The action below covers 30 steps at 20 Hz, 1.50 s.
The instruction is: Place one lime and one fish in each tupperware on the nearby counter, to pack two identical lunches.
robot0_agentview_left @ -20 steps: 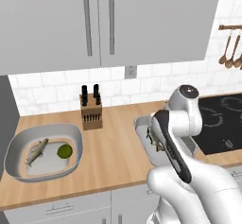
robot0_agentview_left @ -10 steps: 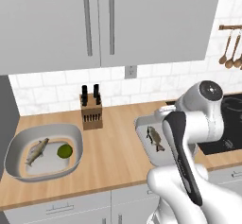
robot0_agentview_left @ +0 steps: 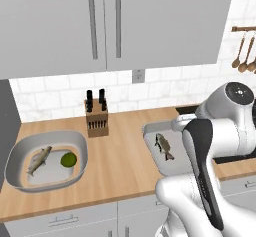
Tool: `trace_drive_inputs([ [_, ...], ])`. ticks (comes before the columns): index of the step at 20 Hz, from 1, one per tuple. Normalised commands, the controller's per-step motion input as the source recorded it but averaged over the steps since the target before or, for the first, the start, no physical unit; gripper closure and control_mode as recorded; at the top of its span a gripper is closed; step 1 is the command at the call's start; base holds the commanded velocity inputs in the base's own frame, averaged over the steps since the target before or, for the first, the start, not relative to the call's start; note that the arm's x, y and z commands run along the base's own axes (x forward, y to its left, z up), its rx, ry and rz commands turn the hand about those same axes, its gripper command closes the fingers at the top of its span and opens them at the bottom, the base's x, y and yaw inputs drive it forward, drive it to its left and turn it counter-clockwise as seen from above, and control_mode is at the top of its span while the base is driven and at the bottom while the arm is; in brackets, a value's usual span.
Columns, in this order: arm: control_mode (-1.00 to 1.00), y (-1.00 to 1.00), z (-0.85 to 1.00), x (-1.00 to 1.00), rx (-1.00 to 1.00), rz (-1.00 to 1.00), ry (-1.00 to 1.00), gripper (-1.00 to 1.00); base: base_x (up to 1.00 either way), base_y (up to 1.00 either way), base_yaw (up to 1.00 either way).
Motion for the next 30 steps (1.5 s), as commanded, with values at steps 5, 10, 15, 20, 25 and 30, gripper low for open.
trace_drive_inputs([
  [5,-1.00,0.00,0.00,0.00,0.00,0.00,0.00,-1.00,0.00,0.00,0.00],
  [10,-1.00,0.00,0.00,0.00,0.00,0.00,0.00,-1.00,0.00,0.00,0.00],
  [15,1.00,0.01,0.00,-0.04,0.00,0.00,0.00,-1.00,-0.18,0.10,0.04],
  [20,1.00,0.00,0.00,0.00,0.00,0.00,0.00,-1.00,-0.72,0.58,0.30],
  [25,1.00,0.00,0.00,0.00,0.00,0.00,0.00,-1.00,-0.42,0.85,0.56],
  [30,1.00,0.00,0.00,0.00,0.00,0.00,0.00,-1.00,0.00,0.54,0.84],
])
